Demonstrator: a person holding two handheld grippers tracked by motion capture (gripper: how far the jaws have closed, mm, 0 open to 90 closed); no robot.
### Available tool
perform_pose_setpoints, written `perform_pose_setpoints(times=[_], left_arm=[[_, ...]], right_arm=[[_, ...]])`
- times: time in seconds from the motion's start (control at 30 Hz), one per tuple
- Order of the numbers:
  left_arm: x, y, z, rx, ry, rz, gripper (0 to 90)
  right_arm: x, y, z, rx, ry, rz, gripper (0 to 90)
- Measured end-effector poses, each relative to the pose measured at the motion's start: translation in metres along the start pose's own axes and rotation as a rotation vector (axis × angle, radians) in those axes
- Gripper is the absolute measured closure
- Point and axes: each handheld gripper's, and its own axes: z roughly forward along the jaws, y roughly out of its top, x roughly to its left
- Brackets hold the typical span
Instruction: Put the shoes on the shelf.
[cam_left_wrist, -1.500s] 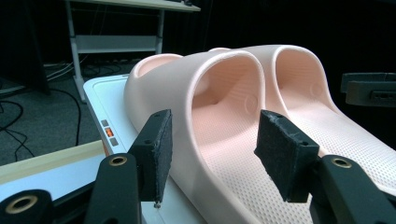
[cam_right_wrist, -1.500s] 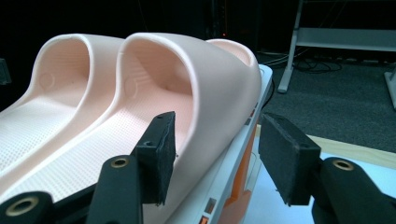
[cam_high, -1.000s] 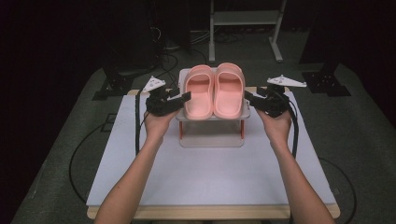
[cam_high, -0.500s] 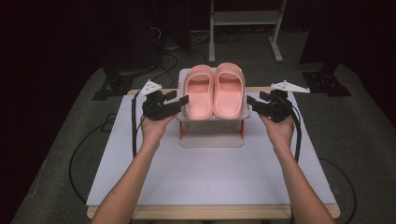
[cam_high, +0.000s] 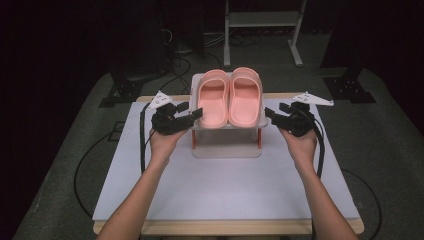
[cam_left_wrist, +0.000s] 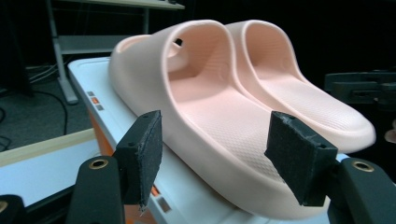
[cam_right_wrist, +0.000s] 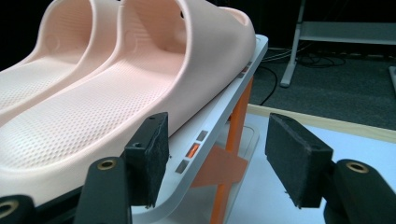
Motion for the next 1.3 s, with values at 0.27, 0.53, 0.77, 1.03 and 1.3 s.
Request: perform_pose_setpoints(times=[0.27, 0.53, 0.77, 1.03, 1.3], left_arm=[[-0.014, -0.011, -0.004, -0.002, -0.033, 0.027, 34.5], [-0.019, -0.016, -0.009, -0.005, -0.039, 0.036, 33.3], [-0.021, -0.022, -0.006, 0.006, -0.043, 0.042, 33.0], [-0.019, -0.022, -0.003, 0.004, -0.037, 0.039, 32.6], [-0.015, -0.019, 0.005, 0.013, -0.03, 0.028, 32.6]], right_arm=[[0.004, -0.005, -0.008, -0.008, 0.018, -0.016, 38.9], [0.008, -0.011, -0.013, -0.001, 0.032, -0.023, 38.2], [0.02, -0.017, -0.013, 0.002, 0.07, -0.037, 37.2], [0.024, -0.017, -0.009, 0.002, 0.078, -0.038, 37.4], [0.021, -0.012, -0.002, 0.009, 0.061, -0.036, 37.4]])
